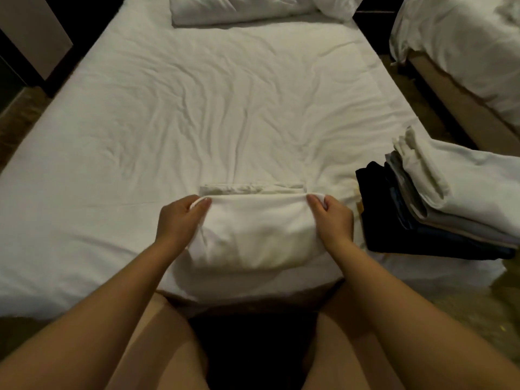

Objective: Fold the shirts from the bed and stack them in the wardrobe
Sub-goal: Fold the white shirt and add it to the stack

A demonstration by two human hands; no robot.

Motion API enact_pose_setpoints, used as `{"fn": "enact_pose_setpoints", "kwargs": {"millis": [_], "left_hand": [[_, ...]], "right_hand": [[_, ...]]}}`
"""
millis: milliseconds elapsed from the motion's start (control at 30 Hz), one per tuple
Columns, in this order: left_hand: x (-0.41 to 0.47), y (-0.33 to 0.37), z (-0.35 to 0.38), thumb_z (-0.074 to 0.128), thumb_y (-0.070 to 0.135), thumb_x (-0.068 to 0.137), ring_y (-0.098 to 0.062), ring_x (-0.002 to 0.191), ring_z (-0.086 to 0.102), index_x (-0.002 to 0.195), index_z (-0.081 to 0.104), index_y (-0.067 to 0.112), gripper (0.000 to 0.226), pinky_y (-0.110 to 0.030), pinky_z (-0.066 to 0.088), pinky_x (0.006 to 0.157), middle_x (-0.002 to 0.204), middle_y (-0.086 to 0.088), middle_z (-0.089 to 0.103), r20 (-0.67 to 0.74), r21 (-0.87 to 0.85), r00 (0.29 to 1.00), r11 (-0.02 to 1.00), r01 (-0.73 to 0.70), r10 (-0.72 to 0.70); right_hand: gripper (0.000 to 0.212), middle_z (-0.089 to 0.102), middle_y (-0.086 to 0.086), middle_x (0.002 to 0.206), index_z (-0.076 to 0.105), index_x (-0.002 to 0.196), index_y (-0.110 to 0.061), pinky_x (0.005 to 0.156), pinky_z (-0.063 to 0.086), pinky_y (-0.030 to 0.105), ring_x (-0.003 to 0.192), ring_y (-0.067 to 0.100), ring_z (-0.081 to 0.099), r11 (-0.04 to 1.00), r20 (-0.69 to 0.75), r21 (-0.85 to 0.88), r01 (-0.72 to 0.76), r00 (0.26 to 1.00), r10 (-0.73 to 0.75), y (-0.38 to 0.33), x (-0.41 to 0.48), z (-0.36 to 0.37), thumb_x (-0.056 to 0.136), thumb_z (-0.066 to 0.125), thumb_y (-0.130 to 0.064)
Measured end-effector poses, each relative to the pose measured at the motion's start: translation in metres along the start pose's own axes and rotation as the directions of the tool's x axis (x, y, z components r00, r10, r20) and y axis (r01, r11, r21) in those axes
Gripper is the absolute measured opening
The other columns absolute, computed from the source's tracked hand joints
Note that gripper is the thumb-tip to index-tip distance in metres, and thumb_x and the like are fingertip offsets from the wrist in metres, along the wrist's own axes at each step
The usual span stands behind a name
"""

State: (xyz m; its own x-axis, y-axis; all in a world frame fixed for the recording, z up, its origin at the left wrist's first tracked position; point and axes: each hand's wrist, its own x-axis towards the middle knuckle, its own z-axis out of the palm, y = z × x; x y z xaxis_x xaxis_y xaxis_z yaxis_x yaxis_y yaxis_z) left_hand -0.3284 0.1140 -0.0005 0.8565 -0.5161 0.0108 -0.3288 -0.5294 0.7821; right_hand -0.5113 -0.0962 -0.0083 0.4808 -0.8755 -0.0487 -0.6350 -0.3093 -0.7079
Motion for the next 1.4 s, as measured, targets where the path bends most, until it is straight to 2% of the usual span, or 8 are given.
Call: {"fn": "enact_pose_setpoints", "kwargs": {"millis": [300, 600, 733, 833, 1000, 1100, 1200, 1400], "left_hand": [[0.084, -0.024, 0.032, 0.054, 0.040, 0.089, -0.022, 0.074, 0.057, 0.071, 0.064, 0.011, 0.035, -0.033, 0.041, 0.068, 0.070, -0.001, 0.062, 0.211, 0.092, 0.962, 0.983, 0.157, -0.174], [0.088, -0.010, 0.030, 0.048, 0.027, 0.094, -0.027, 0.096, 0.056, 0.097, 0.062, 0.010, 0.023, -0.029, 0.039, 0.072, 0.099, -0.008, 0.063, 0.069, 0.098, 0.969, 0.968, 0.230, -0.237], [0.033, 0.027, 0.032, 0.048, 0.022, 0.088, -0.028, 0.118, 0.041, 0.122, 0.050, 0.006, 0.037, -0.039, 0.032, 0.099, 0.125, -0.017, 0.051, -0.302, 0.312, 0.920, 0.938, -0.153, 0.251], [-0.020, 0.029, 0.079, 0.045, 0.018, 0.083, -0.024, 0.124, 0.039, 0.126, 0.045, 0.010, 0.043, -0.045, 0.026, 0.104, 0.130, -0.013, 0.053, -0.149, 0.441, 0.865, 0.815, -0.375, 0.479], [-0.017, -0.015, 0.099, 0.035, 0.025, 0.088, -0.020, 0.127, 0.036, 0.126, 0.056, 0.006, 0.047, -0.038, 0.011, 0.110, 0.131, -0.014, 0.056, 0.084, 0.609, 0.931, 0.721, -0.331, 0.356], [0.004, -0.028, 0.094, 0.036, 0.039, 0.084, -0.025, 0.132, 0.039, 0.131, 0.054, 0.019, 0.054, -0.041, 0.018, 0.107, 0.141, -0.011, 0.047, 0.208, 0.656, 0.943, 0.678, -0.332, 0.260], [0.018, -0.031, 0.087, 0.029, 0.050, 0.083, -0.026, 0.139, 0.030, 0.139, 0.042, 0.028, 0.062, -0.047, 0.015, 0.110, 0.151, -0.007, 0.032, 0.226, 0.648, 0.965, 0.720, -0.249, 0.131], [0.020, -0.045, 0.068, 0.008, 0.062, 0.083, -0.024, 0.145, 0.008, 0.149, 0.010, 0.034, 0.071, -0.050, 0.009, 0.113, 0.159, -0.003, 0.005, 0.123, 0.644, 0.991, 0.764, -0.034, -0.060]], "right_hand": [[0.035, 0.066, 0.012, 0.093, 0.052, 0.078, -0.022, 0.066, 0.033, 0.030, 0.088, 0.032, 0.058, 0.978, 0.009, -0.206, -0.018, 1.000, 0.020, 0.007, 0.063, 0.042, 0.094, 0.040, -0.051], [0.032, 0.061, 0.007, 0.090, 0.051, 0.077, -0.023, 0.077, 0.040, 0.036, 0.091, 0.031, 0.056, 0.991, -0.085, -0.123, -0.058, 0.995, 0.047, 0.009, 0.066, 0.052, 0.088, 0.048, -0.054], [0.059, 0.050, 0.006, 0.135, 0.045, 0.131, -0.020, 0.106, 0.022, 0.038, 0.126, 0.021, 0.036, 0.969, -0.242, -0.187, 0.159, 0.949, -0.202, -0.013, 0.029, 0.059, 0.079, 0.051, -0.047], [0.061, 0.048, 0.005, 0.141, 0.036, 0.137, -0.022, 0.105, 0.017, 0.041, 0.130, 0.020, 0.031, 0.860, -0.136, -0.370, 0.353, 0.895, -0.426, -0.029, -0.009, 0.088, 0.079, 0.042, -0.041], [0.054, 0.045, -0.001, 0.145, 0.047, 0.136, -0.026, 0.107, 0.014, 0.045, 0.133, 0.026, 0.042, 0.764, 0.182, -0.492, 0.418, 0.907, -0.379, -0.016, -0.019, 0.107, 0.087, 0.035, -0.044], [0.064, 0.024, -0.002, 0.155, 0.028, 0.145, -0.034, 0.111, -0.001, 0.046, 0.143, 0.027, 0.021, 0.715, 0.314, -0.528, 0.458, 0.888, -0.337, -0.007, -0.001, 0.105, 0.086, 0.025, -0.058], [0.073, -0.002, -0.008, 0.159, 0.003, 0.148, -0.042, 0.110, -0.014, 0.046, 0.145, 0.021, -0.007, 0.736, 0.391, -0.527, 0.425, 0.890, -0.233, -0.005, 0.027, 0.096, 0.083, 0.019, -0.073], [0.072, -0.013, -0.007, 0.158, -0.007, 0.148, -0.036, 0.116, -0.005, 0.047, 0.145, 0.019, -0.011, 0.749, 0.360, -0.597, 0.287, 0.930, -0.070, 0.022, 0.046, 0.053, 0.089, 0.017, -0.069]]}}
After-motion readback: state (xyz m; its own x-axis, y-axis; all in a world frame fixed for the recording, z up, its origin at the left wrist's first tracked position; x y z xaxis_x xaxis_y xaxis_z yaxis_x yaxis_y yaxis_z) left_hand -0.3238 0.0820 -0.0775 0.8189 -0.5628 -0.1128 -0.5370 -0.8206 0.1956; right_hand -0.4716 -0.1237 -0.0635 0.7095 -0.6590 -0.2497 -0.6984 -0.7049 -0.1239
